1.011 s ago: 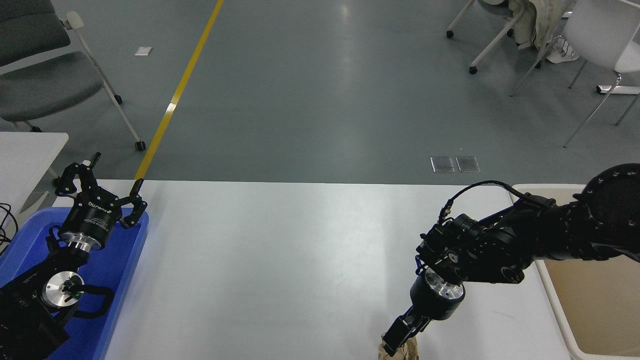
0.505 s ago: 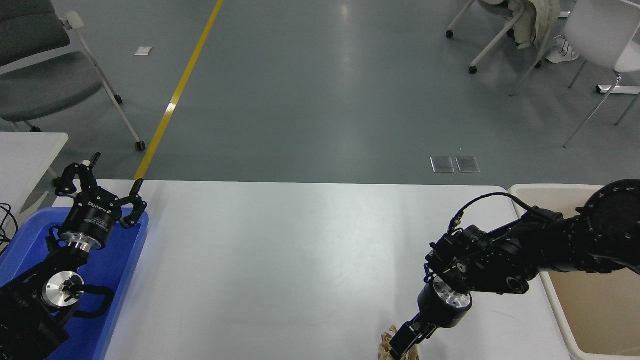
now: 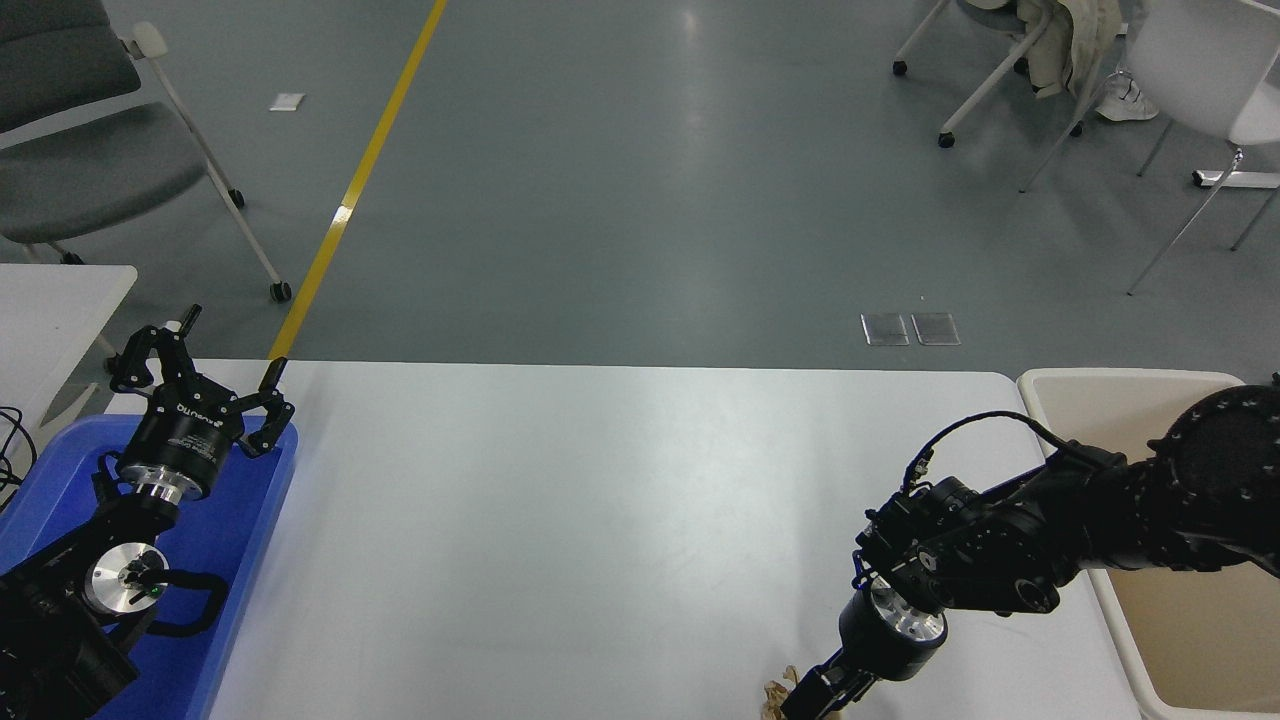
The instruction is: Clean the table surface
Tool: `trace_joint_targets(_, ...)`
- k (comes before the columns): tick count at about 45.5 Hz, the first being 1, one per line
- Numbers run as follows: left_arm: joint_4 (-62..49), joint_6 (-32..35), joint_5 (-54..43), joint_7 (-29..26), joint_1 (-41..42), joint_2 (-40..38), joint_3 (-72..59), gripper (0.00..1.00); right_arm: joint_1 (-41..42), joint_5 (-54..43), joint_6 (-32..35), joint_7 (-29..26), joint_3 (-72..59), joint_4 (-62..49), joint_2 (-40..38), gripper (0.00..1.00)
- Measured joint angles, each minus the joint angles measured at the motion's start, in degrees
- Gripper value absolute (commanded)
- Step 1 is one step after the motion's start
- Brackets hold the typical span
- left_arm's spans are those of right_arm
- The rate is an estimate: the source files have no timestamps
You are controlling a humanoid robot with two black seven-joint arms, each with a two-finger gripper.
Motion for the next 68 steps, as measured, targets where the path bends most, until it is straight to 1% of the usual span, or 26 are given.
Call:
trace_joint_targets(3, 0.00, -0.01, 0.00, 0.00, 0.00, 0.00, 0.00, 1.00, -0.42, 0.01, -0.44, 0.60, 0.01, -0.58, 0.05, 0.43)
trace_joint_targets(5, 0.00, -0.01, 0.00, 0.00, 0.00, 0.00, 0.00, 1.00, -0.62, 0.01, -0.67, 1.25, 0.00, -0.94, 0.06, 0.25)
trace_joint_targets(7, -0.01, -0.02, 0.00, 0.00, 0.00, 0.00, 0.00, 1.00, -0.69, 0.01, -0.79, 1.86, -0.09, -1.16, 0.06, 0.16)
trace_joint_targets(9, -0.01, -0.02, 0.00, 0.00, 0.00, 0.00, 0.00, 1.00, -0.73, -0.01, -0.82, 2.54, -0.19, -1.35, 0.06, 0.00)
trace_joint_targets(16, -0.01, -0.02, 0.00, 0.00, 0.00, -0.02, 0.00, 1.00, -0.56, -0.92, -0.83, 5.73, -0.62, -1.85, 0.02, 0.00)
trace_joint_targets(22, -0.01, -0.02, 0.00, 0.00, 0.00, -0.03, 0.00, 1.00, -0.14, -1.74, -0.85, 7.34, -0.94, -2.09, 0.00, 0.00)
trace_joint_targets(37, 0.00, -0.02, 0.00, 0.00, 0.00, -0.02, 0.00, 1.00, 1.22, -2.36, -0.98, 9.15, -1.09, -2.27, -0.36, 0.00)
trace_joint_targets(48, 0.00, -0.02, 0.00, 0.00, 0.00, -0.01, 0.00, 1.00, 3.91, -2.21, -1.11, 11.04, -0.30, -2.29, -2.03, 0.00)
trace_joint_targets(68, -0.01, -0.02, 0.00, 0.00, 0.00, -0.01, 0.00, 1.00, 9.79, 3.77, -0.98, 12.60, 10.76, -3.38, -8.79, 0.00)
